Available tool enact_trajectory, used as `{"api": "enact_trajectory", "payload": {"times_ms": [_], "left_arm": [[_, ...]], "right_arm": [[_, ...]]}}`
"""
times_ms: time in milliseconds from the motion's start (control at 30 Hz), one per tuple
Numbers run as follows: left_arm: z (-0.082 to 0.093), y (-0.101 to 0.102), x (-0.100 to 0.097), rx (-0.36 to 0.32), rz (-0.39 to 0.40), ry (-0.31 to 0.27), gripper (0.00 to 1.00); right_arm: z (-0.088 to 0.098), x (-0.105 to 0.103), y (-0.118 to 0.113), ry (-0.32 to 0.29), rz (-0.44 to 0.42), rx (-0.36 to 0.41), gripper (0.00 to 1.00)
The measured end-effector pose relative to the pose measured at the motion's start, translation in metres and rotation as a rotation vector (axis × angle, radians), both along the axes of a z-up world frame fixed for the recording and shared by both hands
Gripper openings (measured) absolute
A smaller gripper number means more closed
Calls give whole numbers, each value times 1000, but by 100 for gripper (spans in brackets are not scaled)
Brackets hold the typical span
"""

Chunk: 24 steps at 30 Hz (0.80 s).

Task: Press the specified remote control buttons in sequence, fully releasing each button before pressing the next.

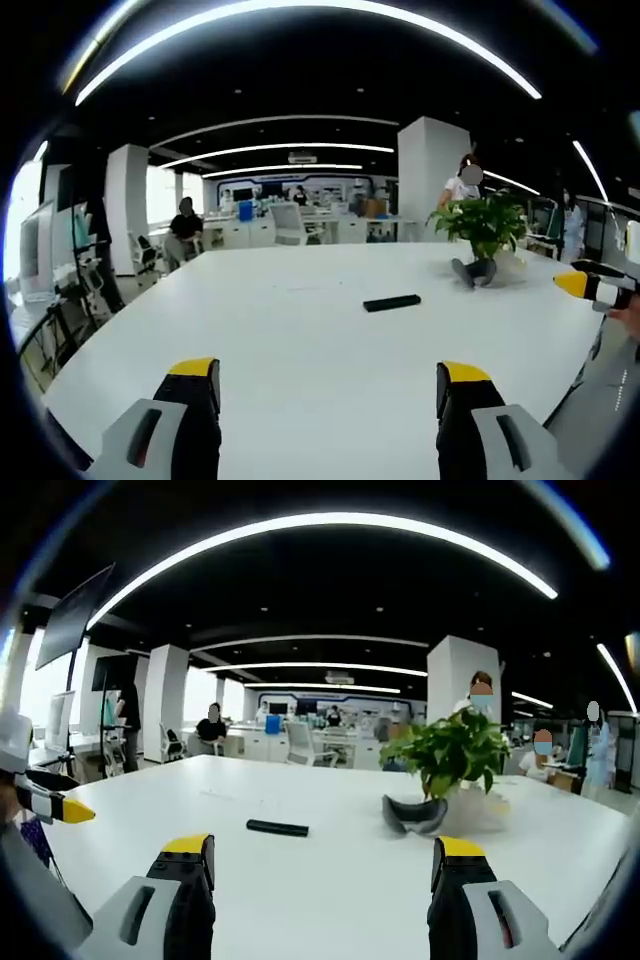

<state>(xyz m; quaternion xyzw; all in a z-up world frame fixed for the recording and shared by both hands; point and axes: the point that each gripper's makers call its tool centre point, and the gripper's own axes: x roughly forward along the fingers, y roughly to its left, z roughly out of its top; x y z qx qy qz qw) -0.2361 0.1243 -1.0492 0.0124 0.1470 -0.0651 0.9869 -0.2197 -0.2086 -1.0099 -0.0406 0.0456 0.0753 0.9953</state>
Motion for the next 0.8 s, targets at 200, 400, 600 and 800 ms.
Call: {"api": "enact_trajectory", "payload": {"times_ms": [200,400,600,800], "left_arm": [[0,-2,0,-1,-8,-1,93],[0,-3,-1,-1,-18,-1,93],[1,-4,-1,-5,-22,-3,93],[1,-4,-1,-8,-19,-5,93]], "right_arm": [[-2,-1,1,8,5,-6,88],[-4,0,0,17,-1,-11,88],[-6,0,0,24,-1,-17,87],[-8,0,1,38,0,-27,86]]}}
